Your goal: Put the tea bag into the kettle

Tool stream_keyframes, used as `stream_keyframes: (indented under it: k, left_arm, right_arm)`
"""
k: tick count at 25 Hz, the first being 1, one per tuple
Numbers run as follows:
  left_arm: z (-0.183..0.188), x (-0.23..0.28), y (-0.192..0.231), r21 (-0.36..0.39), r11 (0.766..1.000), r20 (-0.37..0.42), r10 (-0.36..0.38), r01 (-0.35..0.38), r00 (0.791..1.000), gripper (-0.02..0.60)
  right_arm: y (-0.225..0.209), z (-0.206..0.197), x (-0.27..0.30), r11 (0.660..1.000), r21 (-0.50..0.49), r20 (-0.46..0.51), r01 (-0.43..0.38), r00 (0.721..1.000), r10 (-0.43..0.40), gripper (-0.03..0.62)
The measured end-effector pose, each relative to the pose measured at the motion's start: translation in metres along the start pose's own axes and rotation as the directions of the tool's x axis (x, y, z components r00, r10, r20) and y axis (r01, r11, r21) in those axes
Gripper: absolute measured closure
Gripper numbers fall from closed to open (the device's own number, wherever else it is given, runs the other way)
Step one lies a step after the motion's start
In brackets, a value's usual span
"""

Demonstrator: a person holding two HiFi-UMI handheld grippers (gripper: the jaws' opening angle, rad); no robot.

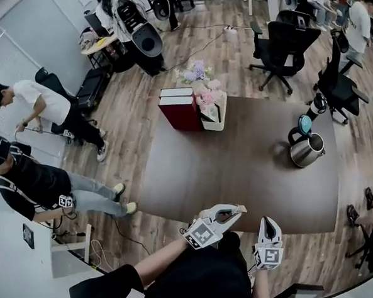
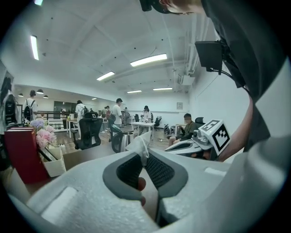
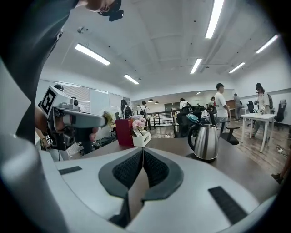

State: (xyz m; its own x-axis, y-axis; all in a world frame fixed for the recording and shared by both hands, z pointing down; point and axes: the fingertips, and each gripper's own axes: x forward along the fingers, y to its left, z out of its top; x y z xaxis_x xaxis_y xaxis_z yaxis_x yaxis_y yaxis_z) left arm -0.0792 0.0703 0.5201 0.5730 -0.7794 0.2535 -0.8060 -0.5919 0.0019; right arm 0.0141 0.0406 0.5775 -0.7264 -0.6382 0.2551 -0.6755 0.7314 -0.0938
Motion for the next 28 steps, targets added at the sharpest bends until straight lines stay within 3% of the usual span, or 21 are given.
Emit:
stream_keyframes:
  k: [5,9,14,19,28]
  left_arm:
    - [-0.005,-0.015,0.012,-0.031,0.994,0.001,0.105,-0.105,0.994,0.558]
    - [0.007,-0.038,0.005,-0.038,0.995,0.009,0.088,-0.087,0.996,0.558]
    - [0.003,-0.066,0.025,-0.062,0.987,0.054,0.152,-0.148,0.987,0.558]
    - [-0.007,-0.082,0.039,-0.082,0.986,0.082,0.149,-0.142,0.985,0.558]
    - [-0.007,-0.107,0.055,-0.085,0.975,0.103,0.215,-0.207,0.971,0.558]
  right_arm:
    - [-0.002,-0.003,0.015,0.998,-0.008,-0.006,-0.064,0.998,0.064,0.586]
    - [0.017,0.013,0.0,0.999,-0.009,-0.014,-0.047,0.999,0.047,0.586]
    - [0.061,0.026,0.018,0.985,-0.072,-0.04,-0.158,0.987,0.156,0.586]
    - [0.085,0.028,0.03,0.979,-0.106,-0.06,-0.175,0.984,0.169,0.586]
    - [0.115,0.033,0.044,0.956,-0.134,-0.053,-0.261,0.965,0.256,0.586]
